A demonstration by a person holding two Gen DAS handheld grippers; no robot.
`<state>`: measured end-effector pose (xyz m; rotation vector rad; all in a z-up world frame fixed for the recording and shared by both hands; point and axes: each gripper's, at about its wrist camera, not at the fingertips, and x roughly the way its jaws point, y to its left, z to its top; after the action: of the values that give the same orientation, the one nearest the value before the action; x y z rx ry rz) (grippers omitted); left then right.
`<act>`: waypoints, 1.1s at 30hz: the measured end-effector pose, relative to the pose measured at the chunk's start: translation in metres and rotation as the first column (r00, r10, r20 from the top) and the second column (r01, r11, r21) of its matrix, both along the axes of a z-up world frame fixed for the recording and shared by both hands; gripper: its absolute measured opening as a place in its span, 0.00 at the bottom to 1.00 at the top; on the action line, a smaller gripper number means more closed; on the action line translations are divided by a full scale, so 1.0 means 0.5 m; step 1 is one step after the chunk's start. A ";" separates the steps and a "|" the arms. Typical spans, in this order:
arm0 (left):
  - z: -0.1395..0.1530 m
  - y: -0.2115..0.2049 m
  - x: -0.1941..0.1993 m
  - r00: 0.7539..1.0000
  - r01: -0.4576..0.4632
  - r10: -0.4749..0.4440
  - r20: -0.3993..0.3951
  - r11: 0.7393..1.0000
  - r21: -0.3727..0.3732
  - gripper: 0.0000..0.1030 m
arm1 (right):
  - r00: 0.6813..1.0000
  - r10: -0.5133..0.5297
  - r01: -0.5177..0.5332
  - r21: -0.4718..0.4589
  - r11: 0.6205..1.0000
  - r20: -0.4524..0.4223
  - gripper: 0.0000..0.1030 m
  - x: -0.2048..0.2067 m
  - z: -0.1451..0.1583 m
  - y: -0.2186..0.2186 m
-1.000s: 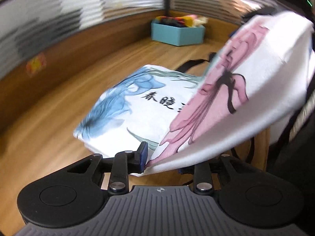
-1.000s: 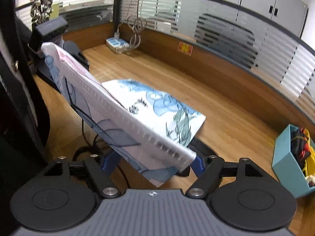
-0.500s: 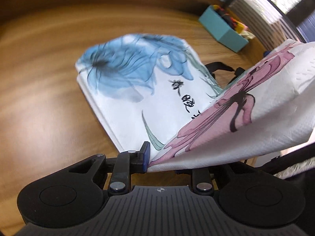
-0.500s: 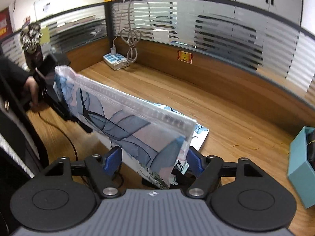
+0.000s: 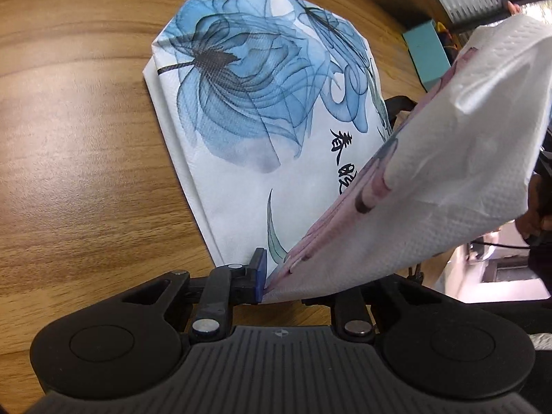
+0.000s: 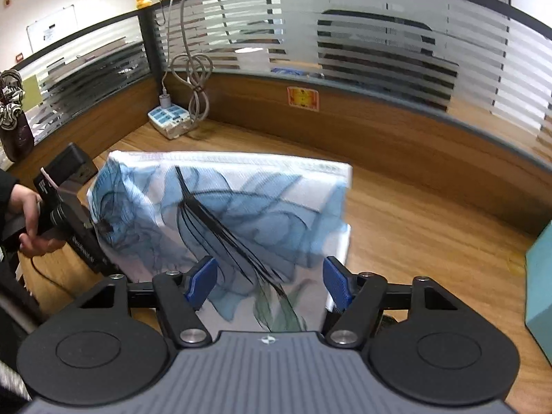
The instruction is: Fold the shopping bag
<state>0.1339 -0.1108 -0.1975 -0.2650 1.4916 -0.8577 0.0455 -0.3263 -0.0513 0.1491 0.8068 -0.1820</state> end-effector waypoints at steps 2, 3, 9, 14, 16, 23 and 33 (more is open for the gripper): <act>-0.005 -0.002 0.009 0.999 -0.012 0.012 -0.038 1.000 -0.003 0.20 | 1.000 0.014 -0.014 -0.032 0.999 0.012 0.67 0.021 -0.005 0.015; -0.007 -0.004 0.012 0.999 -0.014 0.013 -0.050 1.000 -0.003 0.20 | 1.000 0.021 -0.021 -0.048 0.999 0.018 0.66 0.031 -0.008 0.023; 0.001 -0.027 0.025 0.999 0.001 0.000 -0.051 1.000 0.004 0.22 | 0.997 0.071 -0.073 -0.096 0.993 -0.024 0.66 0.101 -0.045 0.056; 0.049 -0.049 0.023 0.998 0.022 -0.023 0.054 1.000 0.016 0.36 | 0.988 0.074 -0.086 -0.087 0.992 -0.138 0.66 0.156 -0.103 0.054; 0.065 -0.057 0.018 0.996 0.024 -0.028 0.089 0.999 0.044 0.37 | 0.983 0.072 -0.084 -0.065 0.994 -0.167 0.66 0.168 -0.122 0.046; 0.112 -0.046 0.012 0.976 -0.023 -0.002 0.217 0.993 0.113 0.37 | 0.967 0.066 -0.065 0.013 0.998 -0.245 0.66 0.204 -0.186 0.022; 0.231 -0.049 0.017 0.879 -0.069 0.010 0.476 0.992 0.108 0.37 | 0.955 0.069 -0.049 0.077 0.996 -0.287 0.66 0.225 -0.228 0.002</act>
<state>0.1422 -0.1356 -0.0821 0.0120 1.0662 -0.7293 0.1582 -0.3253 -0.1650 0.1652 1.1093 -0.1206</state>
